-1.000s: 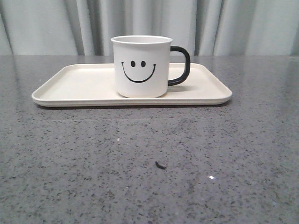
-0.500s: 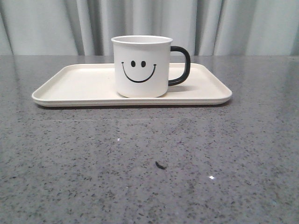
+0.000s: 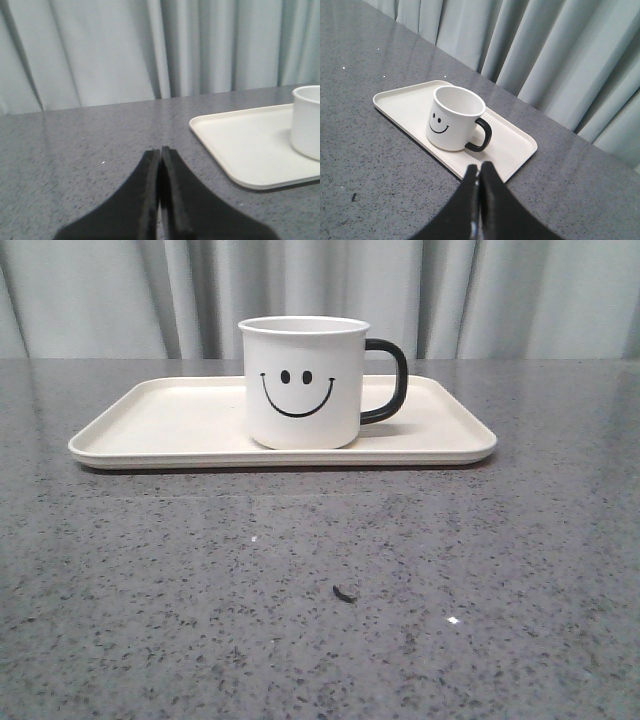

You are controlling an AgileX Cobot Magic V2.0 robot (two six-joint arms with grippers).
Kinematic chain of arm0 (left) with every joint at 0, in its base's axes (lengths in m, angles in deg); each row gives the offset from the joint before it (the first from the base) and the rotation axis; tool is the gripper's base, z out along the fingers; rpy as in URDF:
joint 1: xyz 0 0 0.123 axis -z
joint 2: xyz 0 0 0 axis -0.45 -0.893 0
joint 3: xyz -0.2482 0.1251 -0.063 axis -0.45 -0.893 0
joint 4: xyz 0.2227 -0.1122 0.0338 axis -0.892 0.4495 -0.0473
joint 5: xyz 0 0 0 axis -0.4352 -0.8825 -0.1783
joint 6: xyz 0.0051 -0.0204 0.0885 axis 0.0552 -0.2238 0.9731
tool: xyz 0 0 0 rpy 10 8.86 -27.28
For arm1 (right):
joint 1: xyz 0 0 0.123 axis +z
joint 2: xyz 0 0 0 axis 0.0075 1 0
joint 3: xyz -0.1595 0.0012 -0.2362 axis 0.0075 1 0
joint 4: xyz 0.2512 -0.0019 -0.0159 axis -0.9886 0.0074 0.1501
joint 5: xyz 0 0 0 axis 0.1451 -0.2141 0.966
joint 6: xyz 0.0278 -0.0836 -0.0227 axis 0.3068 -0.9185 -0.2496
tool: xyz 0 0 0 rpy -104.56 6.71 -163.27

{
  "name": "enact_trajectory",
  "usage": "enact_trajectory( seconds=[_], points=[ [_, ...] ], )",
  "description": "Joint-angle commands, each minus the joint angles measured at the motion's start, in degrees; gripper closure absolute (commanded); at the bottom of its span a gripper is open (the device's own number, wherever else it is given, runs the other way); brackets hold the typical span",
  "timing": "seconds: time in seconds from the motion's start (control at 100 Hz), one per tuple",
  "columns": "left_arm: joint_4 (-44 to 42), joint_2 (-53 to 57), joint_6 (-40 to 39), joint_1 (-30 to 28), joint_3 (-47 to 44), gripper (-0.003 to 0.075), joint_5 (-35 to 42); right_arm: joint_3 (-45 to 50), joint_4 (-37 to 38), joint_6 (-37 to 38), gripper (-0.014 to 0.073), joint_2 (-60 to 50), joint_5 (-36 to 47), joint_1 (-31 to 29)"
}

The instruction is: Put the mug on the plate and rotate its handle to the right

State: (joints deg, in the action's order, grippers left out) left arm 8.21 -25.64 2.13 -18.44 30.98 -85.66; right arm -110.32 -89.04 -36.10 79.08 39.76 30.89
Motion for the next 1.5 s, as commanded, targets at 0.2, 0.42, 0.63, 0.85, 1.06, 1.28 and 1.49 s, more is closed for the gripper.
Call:
enact_trajectory(
  seconds=[0.2, 0.42, 0.63, 0.85, 1.06, 1.28, 1.49],
  points=[
    [4.8, 5.7, 5.2, -8.3, -5.3, 0.0739, 7.7, -1.3, -0.5, 0.2, 0.0656, 0.5, 4.6, 0.0],
    [5.2, 7.3, 5.0, -9.6, -8.6, 0.0739, 7.8, -1.3, -0.5, 0.2, 0.0656, 0.5, 4.6, 0.0],
    [5.2, 7.3, 5.0, -9.7, -8.6, 0.0739, 6.4, -1.3, -0.5, 0.2, 0.0656, 0.5, 4.6, 0.0],
    [5.2, 7.2, 5.0, -9.7, -8.6, 0.0739, 7.0, -1.3, -0.5, 0.2, 0.0656, 0.5, 4.6, 0.0],
    [5.2, 7.2, 5.0, -9.7, -8.6, 0.0739, 7.0, -1.3, -0.5, 0.2, 0.0656, 0.5, 4.6, 0.0],
    [5.2, 7.2, 5.0, -9.7, -8.6, 0.0739, 7.0, -1.3, -0.5, 0.2, 0.0656, 0.5, 4.6, 0.0],
    [5.2, 7.2, 5.0, -9.7, -8.6, 0.0739, 7.0, -1.3, -0.5, 0.2, 0.0656, 0.5, 4.5, 0.0]
  ],
)
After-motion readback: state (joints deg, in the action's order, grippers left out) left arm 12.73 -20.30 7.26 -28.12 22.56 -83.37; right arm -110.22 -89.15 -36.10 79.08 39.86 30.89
